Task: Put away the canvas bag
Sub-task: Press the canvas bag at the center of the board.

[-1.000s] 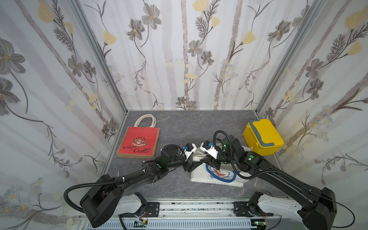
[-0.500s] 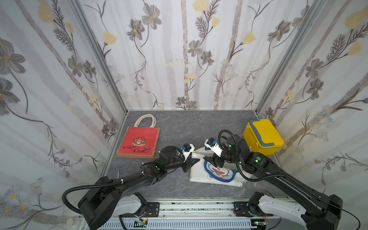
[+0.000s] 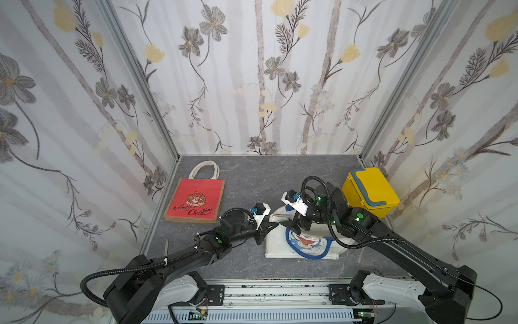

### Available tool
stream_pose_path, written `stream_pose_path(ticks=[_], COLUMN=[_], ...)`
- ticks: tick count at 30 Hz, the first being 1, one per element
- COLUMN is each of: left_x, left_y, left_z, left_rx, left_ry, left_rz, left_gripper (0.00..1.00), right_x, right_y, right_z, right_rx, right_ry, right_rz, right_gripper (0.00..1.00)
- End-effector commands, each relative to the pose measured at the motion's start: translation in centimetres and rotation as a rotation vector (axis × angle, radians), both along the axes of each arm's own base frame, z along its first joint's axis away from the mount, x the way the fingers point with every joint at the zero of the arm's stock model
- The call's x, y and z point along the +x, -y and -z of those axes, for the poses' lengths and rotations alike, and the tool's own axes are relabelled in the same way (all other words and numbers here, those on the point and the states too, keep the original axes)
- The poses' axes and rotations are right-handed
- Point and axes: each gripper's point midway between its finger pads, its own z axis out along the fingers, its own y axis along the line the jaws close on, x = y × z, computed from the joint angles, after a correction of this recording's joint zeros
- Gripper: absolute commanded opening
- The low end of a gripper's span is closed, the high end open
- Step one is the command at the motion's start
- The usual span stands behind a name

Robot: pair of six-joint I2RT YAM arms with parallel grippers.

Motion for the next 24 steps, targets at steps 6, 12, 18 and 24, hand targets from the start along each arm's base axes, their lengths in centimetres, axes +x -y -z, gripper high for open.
stream_pose_path(ticks=[6,12,18,24], left_x=[-0.8,-0.1,0.1,0.1], left_y=[0.1,-0.5,-0.9,-0.9], left_z=[-1.0,-0.4,-0.4,-0.4], left_rx=[-0.051,-0.024,-0.025,-0.03], left_ry=[0.02,0.029,0.031,0.023], left_rz=[0.038,-0.019,-0.046,-0.044], left_gripper=[0.05,0.0,0.0,0.08], right_x=[0.2,0.4,1.0,0.9], right_y=[-1.3,-0.7,1.1,1.5], right_z=[2.0,2.8,3.7,2.6], right_rx=[-0.13,-0.178,-0.242,-0.225], right_ry=[0.058,0.068,0.103,0.134], right_rz=[-0.137,-0.137,-0.067,-0.055], right_gripper=[1.0,0.88,0.57,0.14])
